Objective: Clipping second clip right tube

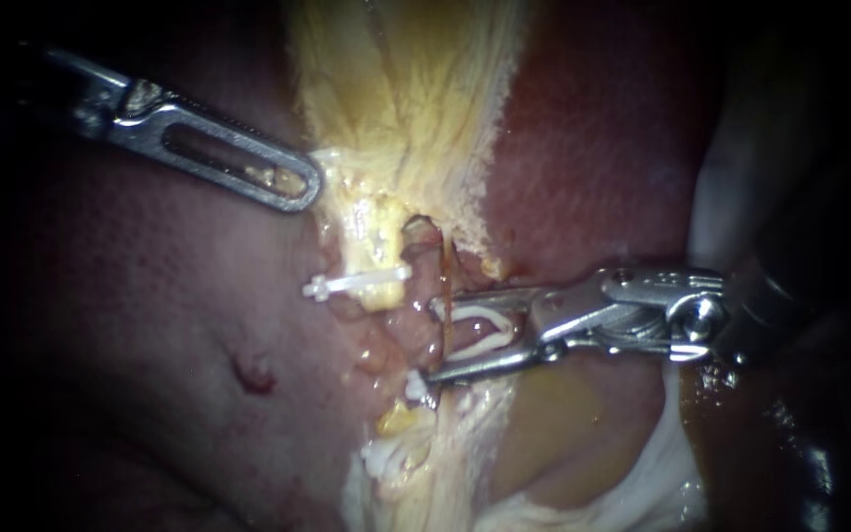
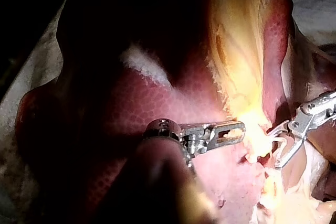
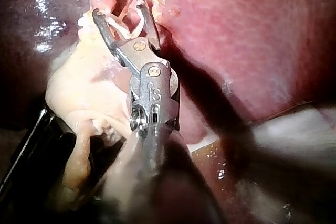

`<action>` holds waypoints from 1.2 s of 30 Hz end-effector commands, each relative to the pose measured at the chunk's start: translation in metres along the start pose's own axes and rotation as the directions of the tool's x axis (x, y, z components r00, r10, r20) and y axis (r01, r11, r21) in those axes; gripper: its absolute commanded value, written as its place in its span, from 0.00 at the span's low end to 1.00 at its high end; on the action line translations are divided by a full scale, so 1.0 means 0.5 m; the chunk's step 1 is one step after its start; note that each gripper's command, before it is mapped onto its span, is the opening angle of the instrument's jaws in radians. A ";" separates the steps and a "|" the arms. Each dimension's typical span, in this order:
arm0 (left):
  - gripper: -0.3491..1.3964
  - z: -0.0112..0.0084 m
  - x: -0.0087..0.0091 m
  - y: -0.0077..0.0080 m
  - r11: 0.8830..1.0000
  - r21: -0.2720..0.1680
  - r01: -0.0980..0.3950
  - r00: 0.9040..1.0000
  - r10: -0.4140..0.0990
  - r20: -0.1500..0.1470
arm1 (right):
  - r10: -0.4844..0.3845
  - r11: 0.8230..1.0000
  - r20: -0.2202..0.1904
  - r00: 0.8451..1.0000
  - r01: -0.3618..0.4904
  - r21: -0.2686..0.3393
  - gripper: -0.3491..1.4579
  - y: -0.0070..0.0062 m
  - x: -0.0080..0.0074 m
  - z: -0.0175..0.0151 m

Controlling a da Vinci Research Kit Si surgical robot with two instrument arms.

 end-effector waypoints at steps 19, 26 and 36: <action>0.00 -0.0001 0.0001 0.0000 1.000 0.001 0.000 1.000 0.000 -0.001 | 0.070 0.979 -0.082 0.994 -0.052 0.199 0.47 -0.0073 0.0030 0.0014; 0.00 -0.0001 0.0001 0.0000 1.000 0.001 0.000 1.000 0.000 -0.001 | 0.072 0.973 -0.104 0.992 -0.047 0.225 0.47 -0.0095 0.0043 0.0013; 0.00 -0.0001 0.0001 0.0001 1.000 0.001 0.000 1.000 0.000 -0.001 | 0.074 0.972 -0.105 0.992 -0.048 0.231 0.42 -0.0099 0.0046 -0.0002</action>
